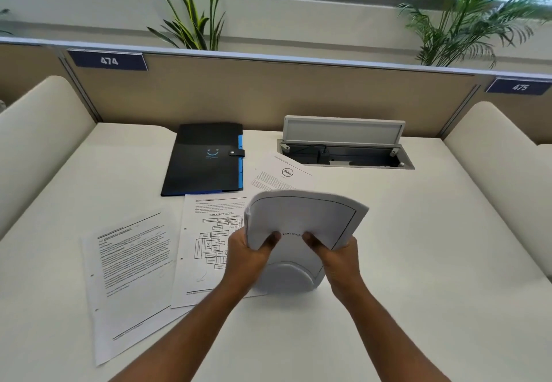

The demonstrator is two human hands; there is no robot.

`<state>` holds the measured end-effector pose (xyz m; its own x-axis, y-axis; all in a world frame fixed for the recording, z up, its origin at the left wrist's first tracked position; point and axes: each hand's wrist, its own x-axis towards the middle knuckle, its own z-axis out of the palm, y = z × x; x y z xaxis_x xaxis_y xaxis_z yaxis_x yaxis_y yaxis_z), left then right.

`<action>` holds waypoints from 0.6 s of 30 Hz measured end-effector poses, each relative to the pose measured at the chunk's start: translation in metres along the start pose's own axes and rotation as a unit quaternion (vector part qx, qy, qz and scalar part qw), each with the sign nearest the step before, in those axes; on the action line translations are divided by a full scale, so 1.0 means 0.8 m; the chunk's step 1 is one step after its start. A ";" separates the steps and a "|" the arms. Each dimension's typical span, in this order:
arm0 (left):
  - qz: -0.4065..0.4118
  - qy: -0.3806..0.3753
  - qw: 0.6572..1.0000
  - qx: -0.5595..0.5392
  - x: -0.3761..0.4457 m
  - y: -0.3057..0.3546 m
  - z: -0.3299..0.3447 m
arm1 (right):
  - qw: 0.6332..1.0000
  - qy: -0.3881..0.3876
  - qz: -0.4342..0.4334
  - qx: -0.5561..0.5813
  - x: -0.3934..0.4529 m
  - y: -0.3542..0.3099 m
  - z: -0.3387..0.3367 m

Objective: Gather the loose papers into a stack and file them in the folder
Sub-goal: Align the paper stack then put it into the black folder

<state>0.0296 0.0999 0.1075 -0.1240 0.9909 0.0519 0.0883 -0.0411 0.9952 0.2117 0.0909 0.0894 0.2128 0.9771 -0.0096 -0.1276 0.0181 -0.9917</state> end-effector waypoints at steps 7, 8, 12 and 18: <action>-0.075 -0.025 0.994 0.080 0.000 -0.033 -0.003 | 0.998 0.016 0.047 -0.050 -0.017 0.022 -0.006; -0.090 -0.031 0.991 0.098 0.001 -0.041 -0.004 | 0.996 0.028 0.061 -0.057 -0.017 0.025 -0.007; -0.150 0.038 0.984 0.088 0.003 -0.063 -0.018 | 0.987 0.103 0.124 0.011 -0.008 0.031 -0.015; -0.331 0.035 0.932 -0.144 0.005 -0.066 -0.025 | 0.948 0.112 0.154 0.255 -0.011 0.013 0.015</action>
<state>0.0046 0.1034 0.0570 -0.1226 0.8013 -0.5856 -0.2979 0.5331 0.7918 0.1968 0.0849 0.0808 0.2827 0.8844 -0.3714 -0.6563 -0.1040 -0.7473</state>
